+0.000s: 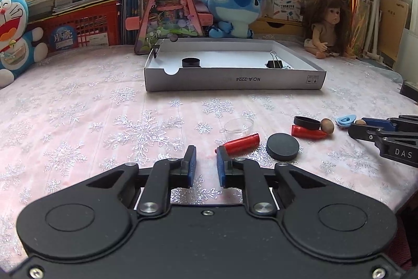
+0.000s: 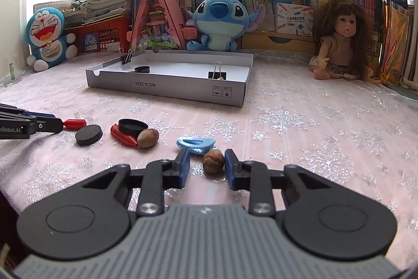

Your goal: Organize rigid objects

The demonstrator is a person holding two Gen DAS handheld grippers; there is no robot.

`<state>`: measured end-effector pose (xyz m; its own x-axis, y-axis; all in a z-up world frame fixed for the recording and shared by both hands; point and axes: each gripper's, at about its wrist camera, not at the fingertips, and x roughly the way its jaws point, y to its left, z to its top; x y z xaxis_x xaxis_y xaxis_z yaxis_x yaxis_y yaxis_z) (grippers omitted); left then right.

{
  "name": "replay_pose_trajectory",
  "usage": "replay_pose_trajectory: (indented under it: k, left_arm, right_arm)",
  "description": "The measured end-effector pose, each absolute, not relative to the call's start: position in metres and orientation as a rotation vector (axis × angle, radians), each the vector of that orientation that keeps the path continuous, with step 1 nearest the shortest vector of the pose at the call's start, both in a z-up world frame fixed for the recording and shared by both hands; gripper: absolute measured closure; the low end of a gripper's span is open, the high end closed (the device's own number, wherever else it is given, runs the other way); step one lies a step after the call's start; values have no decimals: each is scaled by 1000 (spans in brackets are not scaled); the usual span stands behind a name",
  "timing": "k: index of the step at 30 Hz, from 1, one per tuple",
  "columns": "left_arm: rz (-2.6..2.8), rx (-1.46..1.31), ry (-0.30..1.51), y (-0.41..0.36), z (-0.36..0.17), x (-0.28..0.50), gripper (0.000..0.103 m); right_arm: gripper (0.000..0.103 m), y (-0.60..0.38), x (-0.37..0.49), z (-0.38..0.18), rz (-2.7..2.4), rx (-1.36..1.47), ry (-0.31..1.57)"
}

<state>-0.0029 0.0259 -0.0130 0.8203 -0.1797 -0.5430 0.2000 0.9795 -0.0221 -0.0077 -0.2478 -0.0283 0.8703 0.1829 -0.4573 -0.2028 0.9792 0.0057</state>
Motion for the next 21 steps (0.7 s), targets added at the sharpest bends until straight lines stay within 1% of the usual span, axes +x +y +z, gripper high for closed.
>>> replay_pose_trajectory:
  k: [3,8,10,12,17,21]
  left_arm:
    - [-186,56,571,20,-14,2,86]
    - [-170,27,576,20,-13,9,85]
    - [-185,-3,576,21,-12,7,81]
    - [-200,-29,568,20,-10,4,69]
    - [-209,19,532,4,-9,1,58]
    - [-193,32,549,-4,-12,5,56]
  right_arm:
    - [78,-245,-8,-29,209,-45,478]
    - [78,-242,-9,-29,218,-50,477]
    - [78,-242,-10,-29,218,-47,477]
    - [78,-241,-9,-30,217,-46,476]
    - [78,-241,-9,-30,218,-47,477]
    - [78,-241,-9,-30,217,-46,476]
